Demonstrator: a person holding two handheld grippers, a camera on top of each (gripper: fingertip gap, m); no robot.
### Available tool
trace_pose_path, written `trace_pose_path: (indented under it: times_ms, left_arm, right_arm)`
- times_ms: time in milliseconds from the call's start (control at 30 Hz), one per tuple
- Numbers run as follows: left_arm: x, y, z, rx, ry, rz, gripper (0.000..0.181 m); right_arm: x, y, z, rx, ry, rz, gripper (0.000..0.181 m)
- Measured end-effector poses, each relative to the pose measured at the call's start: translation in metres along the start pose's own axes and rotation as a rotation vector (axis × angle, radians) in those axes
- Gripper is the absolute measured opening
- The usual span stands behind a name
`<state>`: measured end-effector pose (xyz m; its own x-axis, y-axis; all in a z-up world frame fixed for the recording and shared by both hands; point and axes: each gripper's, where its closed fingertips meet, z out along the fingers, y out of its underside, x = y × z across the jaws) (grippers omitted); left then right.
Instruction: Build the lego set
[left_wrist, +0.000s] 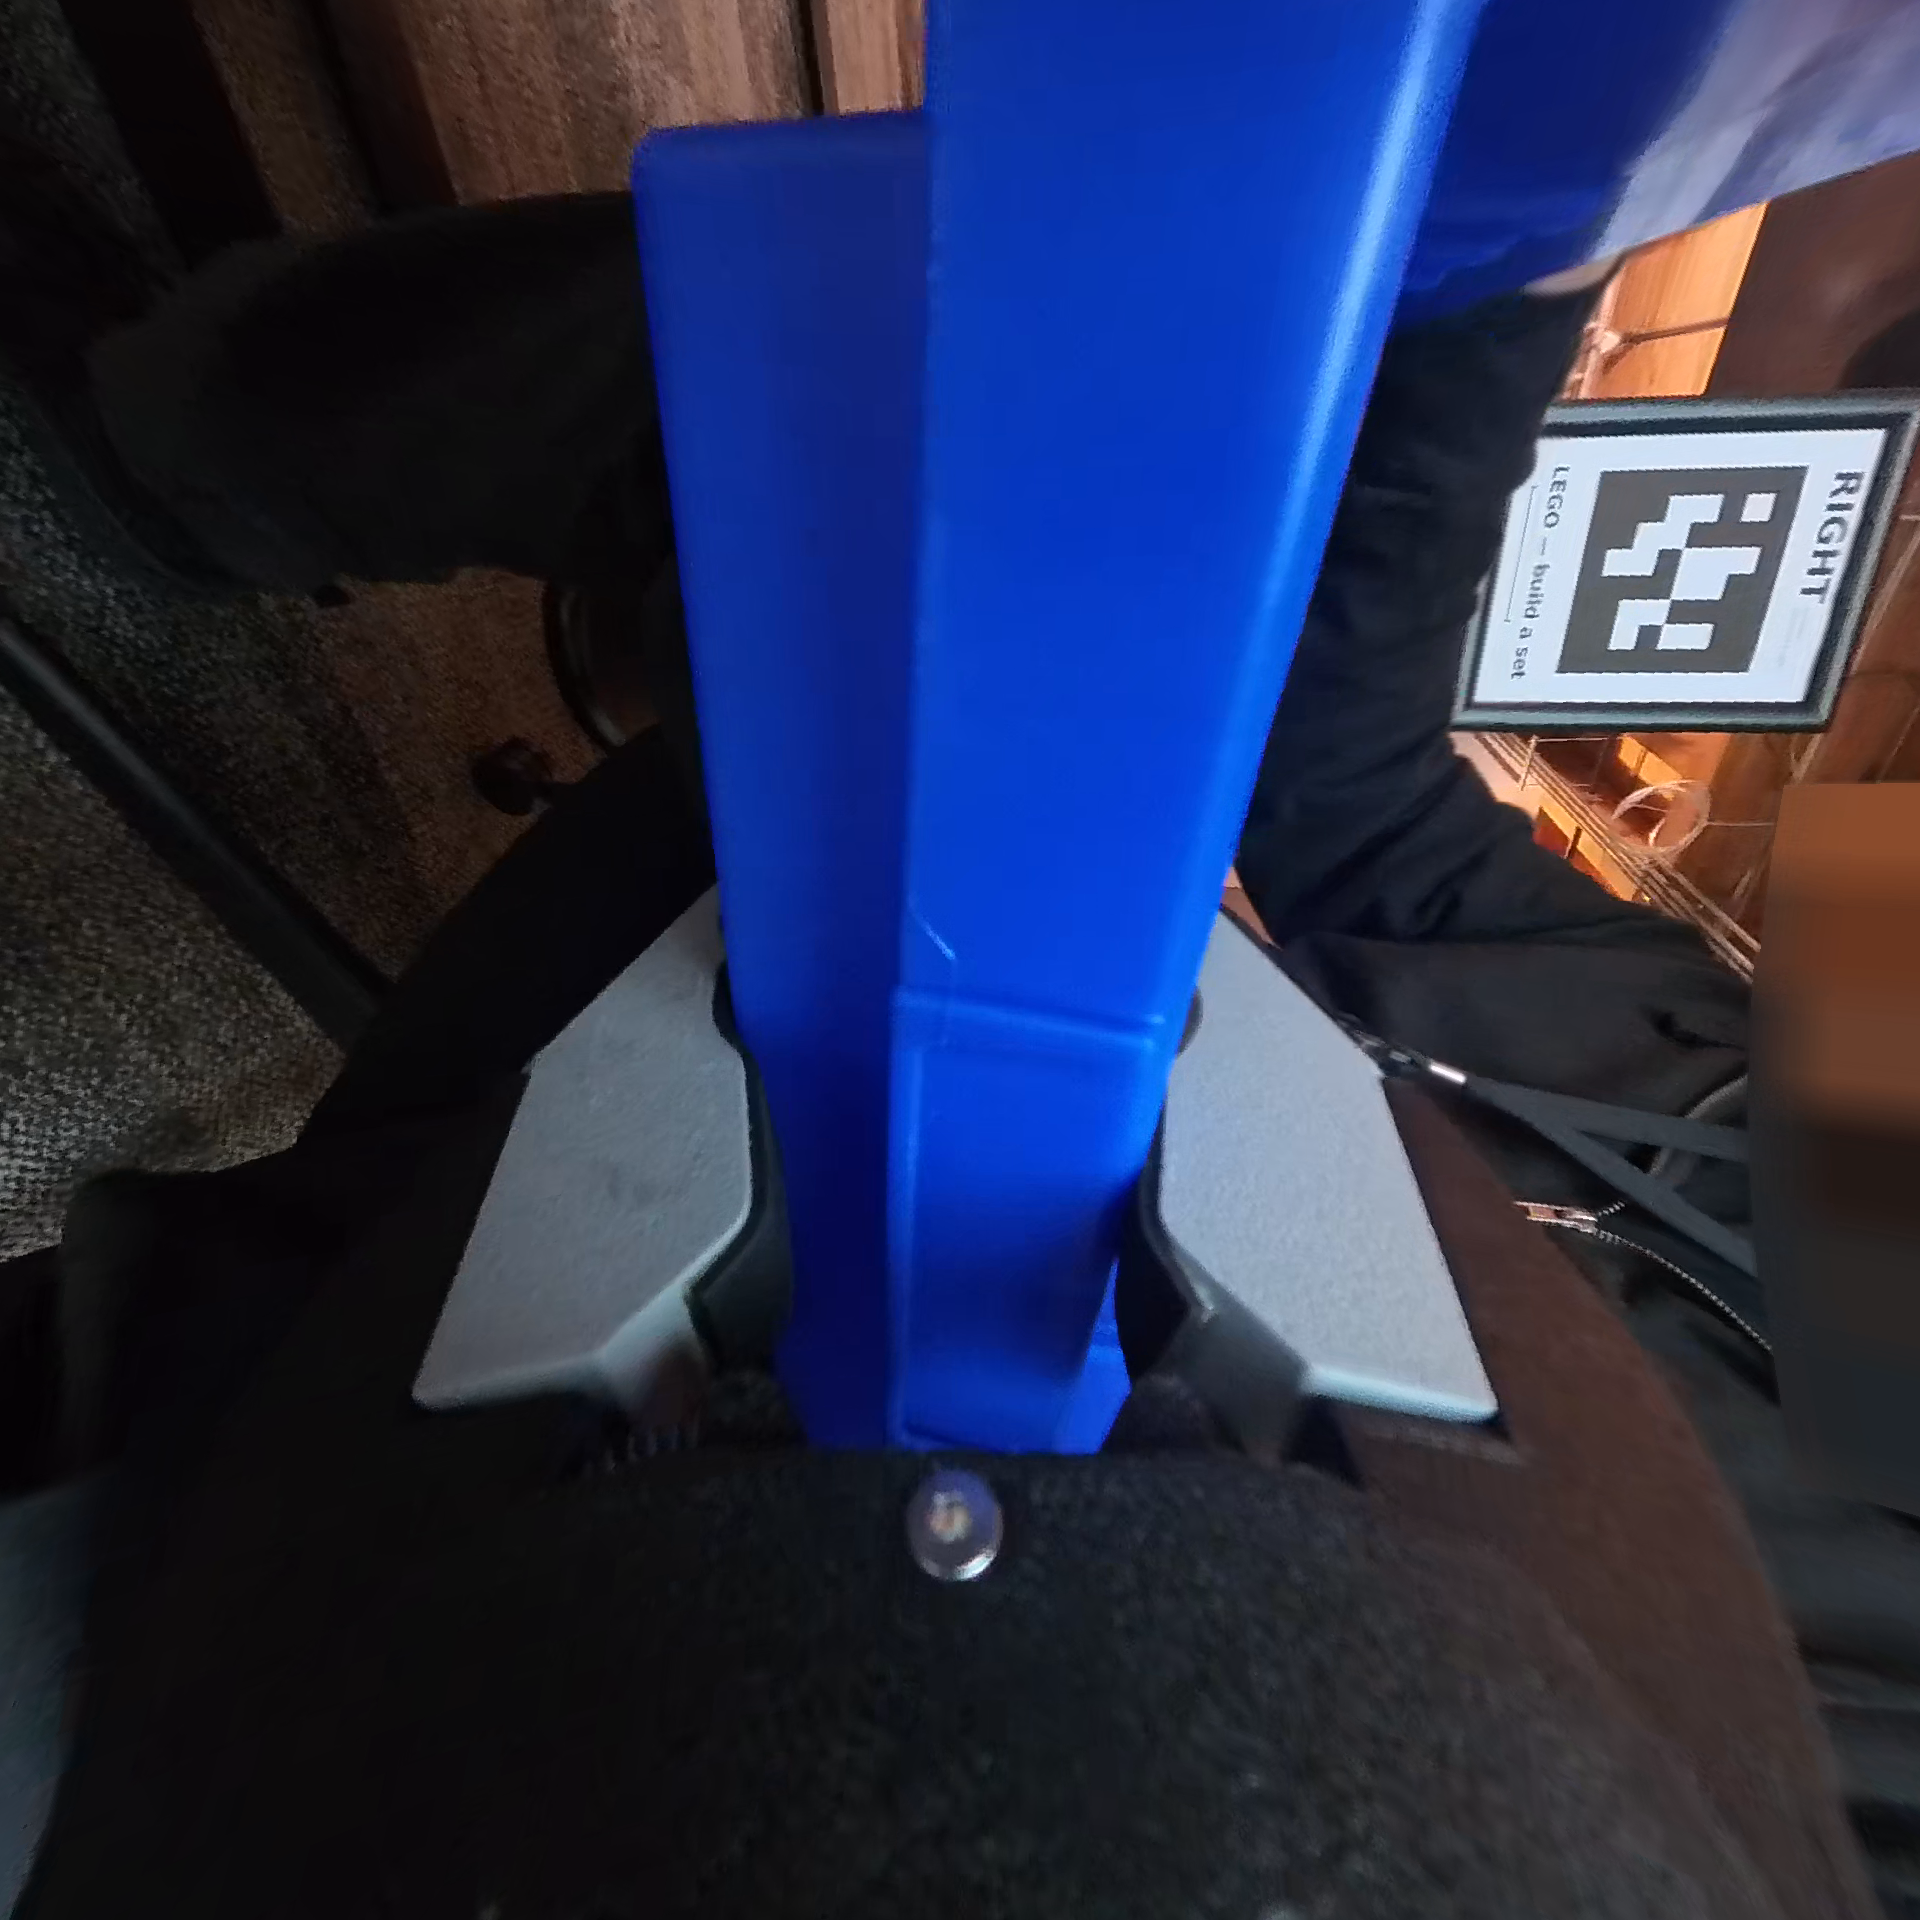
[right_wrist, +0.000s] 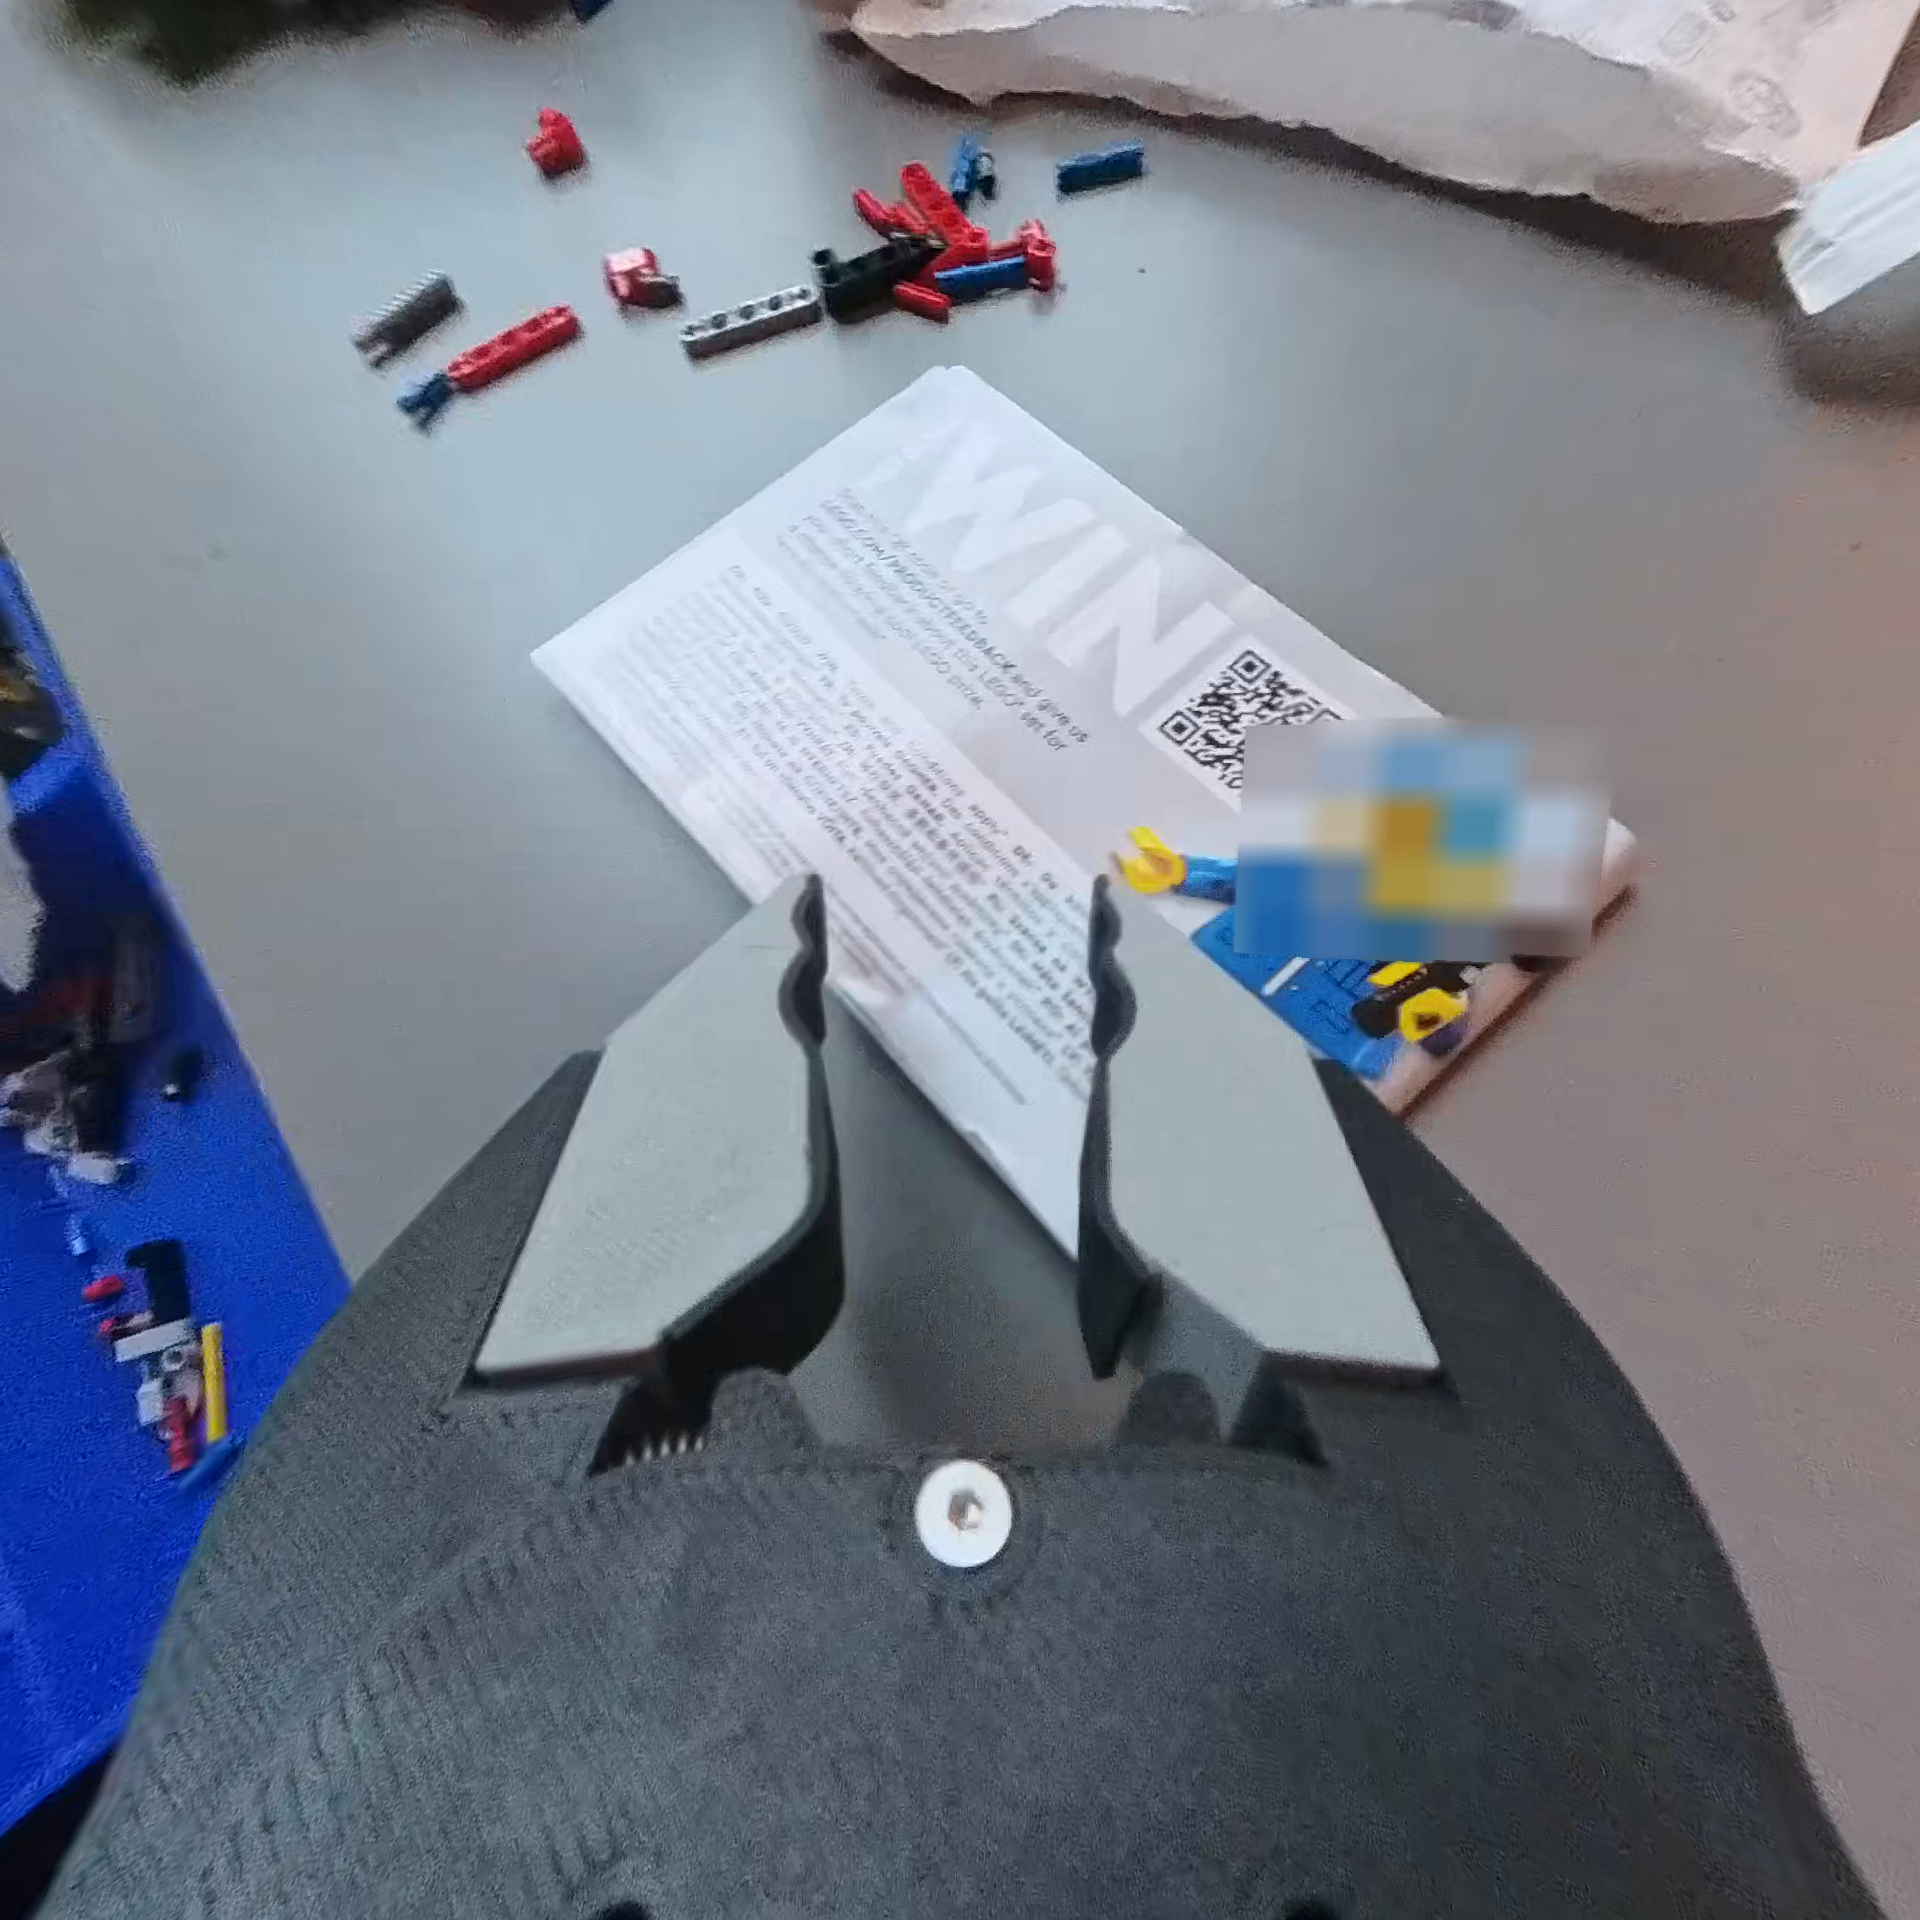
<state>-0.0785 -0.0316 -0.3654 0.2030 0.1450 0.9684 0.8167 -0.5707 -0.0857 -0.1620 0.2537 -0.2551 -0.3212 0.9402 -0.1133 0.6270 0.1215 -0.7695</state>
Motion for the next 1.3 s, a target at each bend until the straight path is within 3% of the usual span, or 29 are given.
trace_pose_path:
  times_ms: [200, 333, 433, 533, 633, 900, 1000, 1067, 1133, 1233, 1300]
  left_arm:
    - [-0.003, 0.002, 0.003, 0.003, 0.015, 0.017, 0.076]
    - [0.002, 0.001, 0.006, -0.001, 0.008, 0.048, 0.076]
    - [0.006, 0.003, 0.009, -0.014, -0.001, 0.06, 0.076]
    - [0.006, 0.004, 0.01, -0.018, -0.008, 0.057, 0.076]
    - [0.003, 0.004, 0.008, -0.01, -0.005, 0.046, 0.076]
    - [0.003, 0.004, 0.006, -0.012, -0.008, 0.054, 0.076]
    - [0.003, 0.004, 0.005, -0.008, -0.012, 0.063, 0.076]
    - [0.004, 0.003, 0.003, 0.002, -0.013, 0.066, 0.076]
    - [0.002, 0.003, 0.002, 0.012, -0.013, 0.06, 0.076]
    - [-0.001, 0.003, 0.003, 0.009, -0.015, 0.048, 0.076]
    - [-0.001, 0.004, 0.004, 0.001, -0.014, 0.049, 0.076]
  right_arm:
    - [-0.015, 0.008, -0.009, 0.014, 0.062, -0.219, 0.051]
    - [-0.028, 0.004, 0.005, -0.034, 0.064, -0.39, 0.053]
    - [-0.022, -0.003, 0.015, -0.056, 0.13, -0.511, 0.035]
    - [-0.019, -0.006, 0.018, -0.083, 0.151, -0.58, 0.028]
    - [-0.017, -0.008, 0.018, -0.076, 0.17, -0.617, 0.0]
    - [0.001, -0.024, 0.02, -0.027, 0.222, -0.515, 0.0]
    - [-0.011, -0.02, 0.017, -0.013, 0.125, -0.444, 0.0]
    - [-0.018, -0.015, 0.014, 0.006, 0.073, -0.366, 0.011]
    - [-0.011, -0.012, 0.013, 0.023, 0.073, -0.258, 0.006]
    - [0.005, -0.033, 0.01, 0.093, 0.102, -0.189, 0.031]
    - [0.004, -0.047, 0.012, 0.095, 0.044, -0.2, 0.038]
